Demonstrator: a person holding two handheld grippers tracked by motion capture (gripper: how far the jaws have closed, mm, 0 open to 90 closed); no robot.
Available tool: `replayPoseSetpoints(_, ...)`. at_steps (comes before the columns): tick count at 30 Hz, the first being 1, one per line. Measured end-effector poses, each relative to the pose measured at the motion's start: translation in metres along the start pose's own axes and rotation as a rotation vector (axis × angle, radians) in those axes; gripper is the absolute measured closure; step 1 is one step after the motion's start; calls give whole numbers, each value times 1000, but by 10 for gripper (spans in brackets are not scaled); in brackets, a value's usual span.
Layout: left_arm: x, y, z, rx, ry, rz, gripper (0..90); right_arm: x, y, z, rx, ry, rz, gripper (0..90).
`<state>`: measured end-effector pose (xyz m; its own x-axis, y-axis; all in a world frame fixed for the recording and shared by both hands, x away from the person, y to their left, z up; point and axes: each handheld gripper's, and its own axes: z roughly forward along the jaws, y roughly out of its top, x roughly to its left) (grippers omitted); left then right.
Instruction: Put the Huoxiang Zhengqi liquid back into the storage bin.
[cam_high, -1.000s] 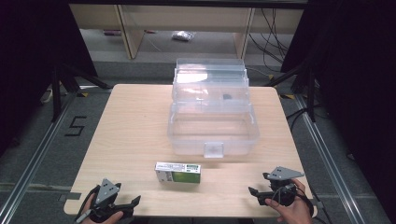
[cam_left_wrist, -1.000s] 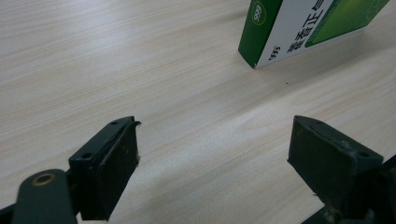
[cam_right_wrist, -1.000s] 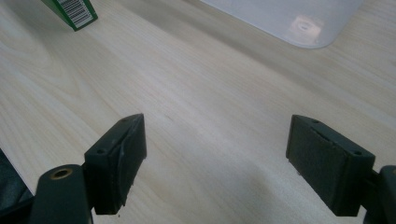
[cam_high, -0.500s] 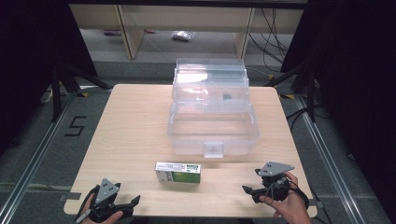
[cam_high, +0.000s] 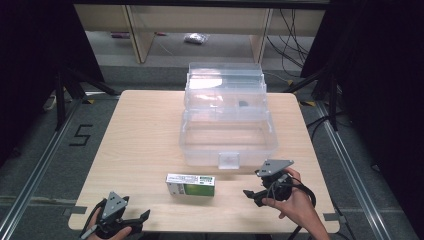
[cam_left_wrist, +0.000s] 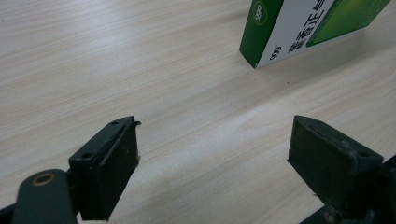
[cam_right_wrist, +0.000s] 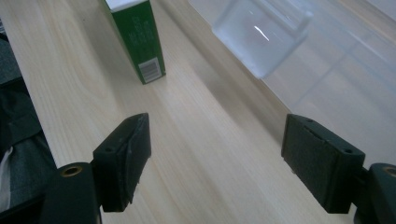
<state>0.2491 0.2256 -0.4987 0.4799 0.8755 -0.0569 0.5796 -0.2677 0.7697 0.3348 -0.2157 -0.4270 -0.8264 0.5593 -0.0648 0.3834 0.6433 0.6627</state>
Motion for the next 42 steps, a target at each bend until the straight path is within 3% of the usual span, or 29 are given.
replayPoseSetpoints(5,0,0,1,6,0,0,153,3,14,3,22,38,-27,256)
replayPoseSetpoints(6,2,0,0,24,0,20,153,3,18,4,19,29,-45,256)
replayPoseSetpoints(11,2,0,-1,49,11,24,153,10,37,8,35,77,-87,271)
replayPoseSetpoints(15,1,-1,1,36,19,15,154,20,53,12,54,107,-103,277)
replayPoseSetpoints(16,1,0,1,35,9,19,153,20,56,14,52,118,-128,278)
replayPoseSetpoints(18,1,0,-1,51,-1,29,153,22,59,15,57,118,-129,279)
replayPoseSetpoints(19,1,0,-1,59,-2,33,153,23,63,18,62,126,-158,282)
replayPoseSetpoints(22,1,0,0,43,1,24,153,27,73,24,74,145,-185,294)
replayPoseSetpoints(27,2,0,-1,54,4,27,153,33,86,32,94,157,-217,303)
replayPoseSetpoints(33,1,-1,1,35,13,12,154,38,97,43,113,168,-249,319)
replayPoseSetpoints(34,2,0,-1,52,6,28,154,39,101,46,119,166,-249,319)
replayPoseSetpoints(42,2,0,-1,52,6,29,153,44,112,58,136,184,-279,324)
